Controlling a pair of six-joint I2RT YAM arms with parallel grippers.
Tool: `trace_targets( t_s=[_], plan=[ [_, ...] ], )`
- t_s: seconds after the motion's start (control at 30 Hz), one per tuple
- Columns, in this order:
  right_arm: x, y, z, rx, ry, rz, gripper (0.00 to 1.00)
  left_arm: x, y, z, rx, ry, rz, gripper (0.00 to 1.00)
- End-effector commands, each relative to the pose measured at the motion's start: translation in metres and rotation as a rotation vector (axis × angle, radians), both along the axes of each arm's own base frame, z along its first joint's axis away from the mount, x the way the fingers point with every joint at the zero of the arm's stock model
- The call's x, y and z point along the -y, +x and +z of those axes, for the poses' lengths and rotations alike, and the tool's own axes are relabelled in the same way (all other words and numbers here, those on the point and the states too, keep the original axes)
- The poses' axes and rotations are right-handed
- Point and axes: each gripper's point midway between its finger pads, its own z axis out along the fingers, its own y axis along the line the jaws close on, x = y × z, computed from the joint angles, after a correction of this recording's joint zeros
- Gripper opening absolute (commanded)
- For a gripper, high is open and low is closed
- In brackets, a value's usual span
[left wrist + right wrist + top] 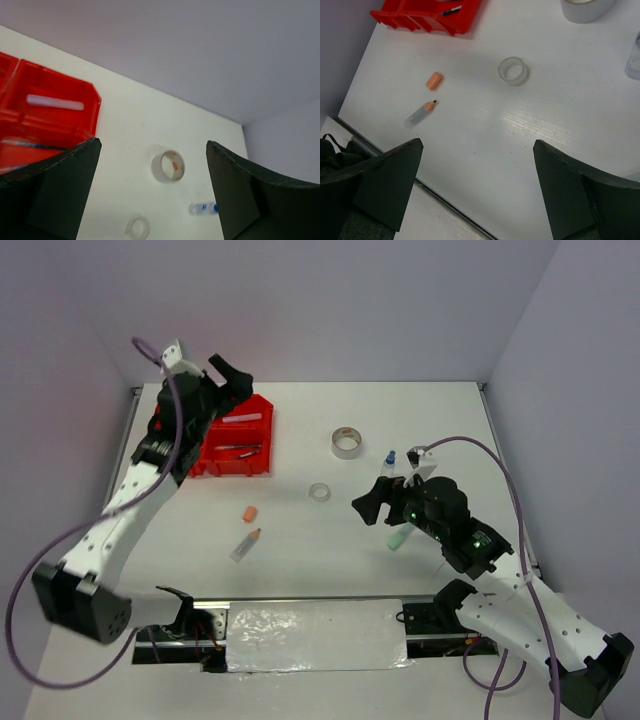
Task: Sort the stationery into containers
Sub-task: Place the pen in the storage box, then pick up the pen from the center of the board.
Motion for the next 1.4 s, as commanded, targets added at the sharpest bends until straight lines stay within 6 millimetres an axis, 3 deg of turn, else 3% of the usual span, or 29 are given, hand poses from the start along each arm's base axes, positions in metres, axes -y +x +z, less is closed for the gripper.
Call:
trace_targets(
  t_s=[0.0,0.03,0.07,0.13,0.17,0.27,0.4,0.5,0.73,0.87,1.0,1.13,1.3,1.37],
  plan=[
    [0.006,0.004,0.009,0.0,0.007,-0.04,1.0,-0.001,-0.057,-0.097,-0.254,0.267,-0.156,0.99],
    [0.005,0.004,0.009,-0.006,0.006,-0.039,1.0,0.0,-0.072,-0.106,-0.27,0.28,-0.192,0.99],
    [0.005,0.003,0.005,-0.021,-0.001,-0.036,1.0,0.0,-0.088,-0.14,-0.346,0.303,-0.236,0.99],
    [0.006,0.001,0.001,-0.033,-0.003,-0.038,1.0,0.01,-0.12,-0.18,-0.42,0.319,-0.373,0.99],
    [0.003,-0.003,0.001,-0.035,0.004,-0.015,1.0,0.011,-0.129,-0.191,-0.438,0.314,-0.391,0.99],
    [0.001,-0.007,-0.001,-0.042,0.018,0.004,1.0,0.026,-0.161,-0.208,-0.49,0.376,-0.422,0.99],
    [-0.005,-0.014,-0.008,-0.07,0.039,0.044,1.0,0.024,-0.178,-0.223,-0.553,0.399,-0.416,0.99],
    [-0.006,-0.015,-0.014,-0.082,0.034,0.052,1.0,0.02,-0.196,-0.247,-0.65,0.435,-0.4,0.98],
    [-0.009,-0.017,-0.013,-0.08,0.038,0.071,1.0,0.023,-0.215,-0.296,-0.763,0.452,-0.393,0.94],
    [-0.009,-0.018,-0.013,-0.078,0.038,0.077,1.0,0.011,-0.22,-0.309,-0.793,0.469,-0.336,0.92],
    [-0.009,-0.02,-0.015,-0.073,0.049,0.081,1.0,0.012,-0.226,-0.323,-0.818,0.448,-0.337,0.9],
    [-0.012,-0.021,-0.015,-0.073,0.064,0.092,1.0,0.01,-0.232,-0.335,-0.859,0.45,-0.336,0.79],
    [-0.01,-0.021,-0.011,-0.061,0.07,0.088,1.0,0.009,-0.247,-0.35,-0.898,0.432,-0.337,0.78],
    [-0.01,-0.023,-0.007,-0.042,0.094,0.087,1.0,0.01,-0.25,-0.352,-0.91,0.444,-0.342,0.71]
  ],
)
